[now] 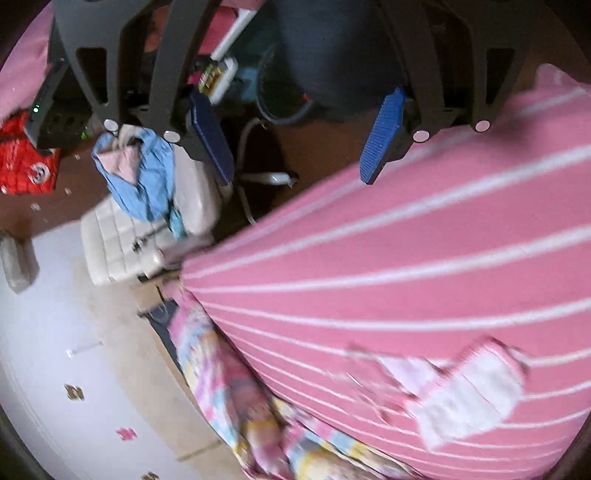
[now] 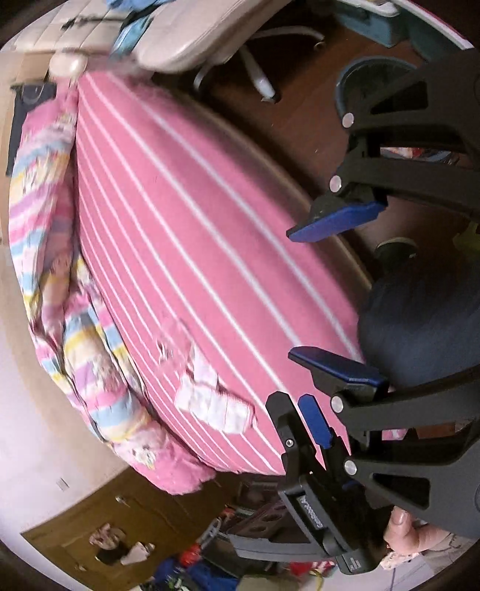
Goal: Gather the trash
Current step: 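Move both open tools back over the white cloth and plastic cup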
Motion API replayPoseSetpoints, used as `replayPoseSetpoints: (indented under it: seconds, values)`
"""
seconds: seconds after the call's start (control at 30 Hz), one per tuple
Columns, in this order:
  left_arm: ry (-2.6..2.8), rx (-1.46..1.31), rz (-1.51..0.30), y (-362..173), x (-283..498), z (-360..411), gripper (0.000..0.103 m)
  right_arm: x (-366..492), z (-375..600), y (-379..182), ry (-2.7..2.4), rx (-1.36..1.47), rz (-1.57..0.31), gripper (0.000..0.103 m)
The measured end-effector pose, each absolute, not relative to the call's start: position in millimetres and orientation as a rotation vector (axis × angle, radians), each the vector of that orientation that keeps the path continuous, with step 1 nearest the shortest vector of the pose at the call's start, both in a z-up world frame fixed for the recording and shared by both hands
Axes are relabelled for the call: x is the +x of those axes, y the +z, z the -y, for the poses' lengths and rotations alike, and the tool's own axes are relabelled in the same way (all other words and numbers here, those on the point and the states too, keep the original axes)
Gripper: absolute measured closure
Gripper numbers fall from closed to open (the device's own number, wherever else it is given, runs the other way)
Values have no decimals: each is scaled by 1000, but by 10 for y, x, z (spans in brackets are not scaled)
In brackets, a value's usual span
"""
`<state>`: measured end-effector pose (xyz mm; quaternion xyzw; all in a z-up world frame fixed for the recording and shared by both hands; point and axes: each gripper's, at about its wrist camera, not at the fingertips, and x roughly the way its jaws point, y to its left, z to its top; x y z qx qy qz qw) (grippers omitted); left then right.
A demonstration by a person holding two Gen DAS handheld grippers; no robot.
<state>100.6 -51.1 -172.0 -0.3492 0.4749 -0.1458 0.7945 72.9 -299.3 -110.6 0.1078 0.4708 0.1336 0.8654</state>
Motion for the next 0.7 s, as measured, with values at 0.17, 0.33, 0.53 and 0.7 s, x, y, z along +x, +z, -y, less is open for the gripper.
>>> replayPoseSetpoints:
  seconds: [0.17, 0.33, 0.53, 0.7]
  values:
    - [-207, -700, -1011, -1769, 1137, 112, 34, 967, 2611, -1130, 329, 216, -999, 44]
    - [-116, -675, -1026, -1896, 1337, -269, 34, 1182, 2310, -1228, 361, 210, -1015, 44]
    - [-31, -472, -1015, -1928, 1650, -444, 38, 1412, 2080, -1371, 379, 211, -1044, 44]
    - [2, -306, -1039, -2096, 1981, -497, 42, 1533, 1993, -1498, 383, 216, -1062, 44]
